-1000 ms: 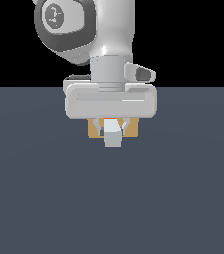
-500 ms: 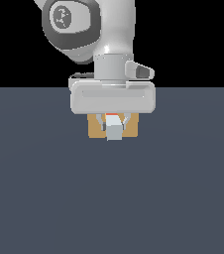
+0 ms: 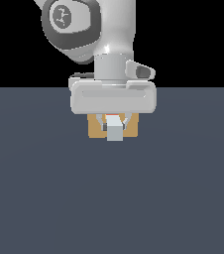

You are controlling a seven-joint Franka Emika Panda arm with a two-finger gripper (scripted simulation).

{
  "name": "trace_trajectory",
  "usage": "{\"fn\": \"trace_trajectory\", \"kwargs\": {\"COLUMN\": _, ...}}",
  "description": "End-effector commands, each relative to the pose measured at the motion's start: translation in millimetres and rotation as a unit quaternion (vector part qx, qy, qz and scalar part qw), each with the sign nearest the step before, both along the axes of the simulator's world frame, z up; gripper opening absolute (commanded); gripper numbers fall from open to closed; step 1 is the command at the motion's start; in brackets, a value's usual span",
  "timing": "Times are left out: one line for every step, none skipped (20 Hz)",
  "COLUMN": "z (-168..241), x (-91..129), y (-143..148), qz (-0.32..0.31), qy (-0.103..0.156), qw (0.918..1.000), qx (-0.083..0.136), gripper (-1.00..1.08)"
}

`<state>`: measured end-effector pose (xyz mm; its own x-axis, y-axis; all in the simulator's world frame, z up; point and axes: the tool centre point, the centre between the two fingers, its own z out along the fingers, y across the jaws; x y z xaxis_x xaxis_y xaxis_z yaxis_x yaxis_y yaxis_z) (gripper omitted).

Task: Insert the peg into the horizontal hole in a box.

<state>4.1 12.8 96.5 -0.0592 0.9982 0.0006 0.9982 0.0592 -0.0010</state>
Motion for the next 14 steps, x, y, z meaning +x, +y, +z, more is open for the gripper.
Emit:
{"fn": "trace_trajectory", "kwargs": {"z": 1.7, "x": 1.1, "y": 0.2, "qz": 0.0, "qy": -0.002, "qw": 1.0, "qx": 0.0, "gripper": -1.0}}
{"fn": "trace_trajectory", "kwargs": {"z": 0.3, "x": 0.2, "y": 0.1, "qz": 0.0, "qy": 0.0, "qw": 1.0, "qx": 0.0, "gripper": -1.0}}
{"fn": "trace_trajectory", "kwargs": {"z": 0.2, "x": 0.1, "y": 0.5, "qz": 0.0, "qy": 0.0, "qw": 1.0, "qx": 0.0, "gripper": -1.0}}
{"fn": "trace_trajectory", "kwargs": {"z": 0.2, "x": 0.0, "y": 1.7, "qz": 0.0, "qy": 0.0, "qw": 1.0, "qx": 0.0, "gripper": -1.0}}
{"fn": "trace_trajectory", "kwargs": {"z": 0.2, "x": -0.3, "y": 3.7, "qz": 0.0, "qy": 0.0, "qw": 1.0, "qx": 0.0, "gripper": -1.0}}
{"fn": "trace_trajectory", "kwargs": {"z": 0.2, "x": -0.6, "y": 6.5, "qz": 0.0, "qy": 0.0, "qw": 1.0, "qx": 0.0, "gripper": -1.0}}
{"fn": "trace_trajectory", "kwargs": {"z": 0.2, "x": -1.0, "y": 10.2, "qz": 0.0, "qy": 0.0, "qw": 1.0, "qx": 0.0, "gripper": -1.0}}
{"fn": "trace_trajectory", "kwargs": {"z": 0.5, "x": -1.5, "y": 14.7, "qz": 0.0, "qy": -0.001, "qw": 1.0, "qx": 0.0, "gripper": -1.0}}
{"fn": "trace_trajectory", "kwargs": {"z": 0.5, "x": -1.9, "y": 19.9, "qz": 0.0, "qy": -0.001, "qw": 1.0, "qx": 0.0, "gripper": -1.0}}
{"fn": "trace_trajectory", "kwargs": {"z": 0.5, "x": -2.4, "y": 26.0, "qz": 0.0, "qy": -0.001, "qw": 1.0, "qx": 0.0, "gripper": -1.0}}
{"fn": "trace_trajectory", "kwargs": {"z": 0.7, "x": -2.9, "y": 33.0, "qz": 0.0, "qy": -0.001, "qw": 1.0, "qx": 0.0, "gripper": -1.0}}
{"fn": "trace_trajectory", "kwargs": {"z": 0.7, "x": -3.4, "y": 40.7, "qz": 0.0, "qy": -0.001, "qw": 1.0, "qx": 0.0, "gripper": -1.0}}
{"fn": "trace_trajectory", "kwargs": {"z": 1.0, "x": -4.0, "y": 49.3, "qz": 0.0, "qy": -0.001, "qw": 1.0, "qx": 0.0, "gripper": -1.0}}
{"fn": "trace_trajectory", "kwargs": {"z": 1.0, "x": -4.5, "y": 58.5, "qz": 0.0, "qy": -0.001, "qw": 1.0, "qx": 0.0, "gripper": -1.0}}
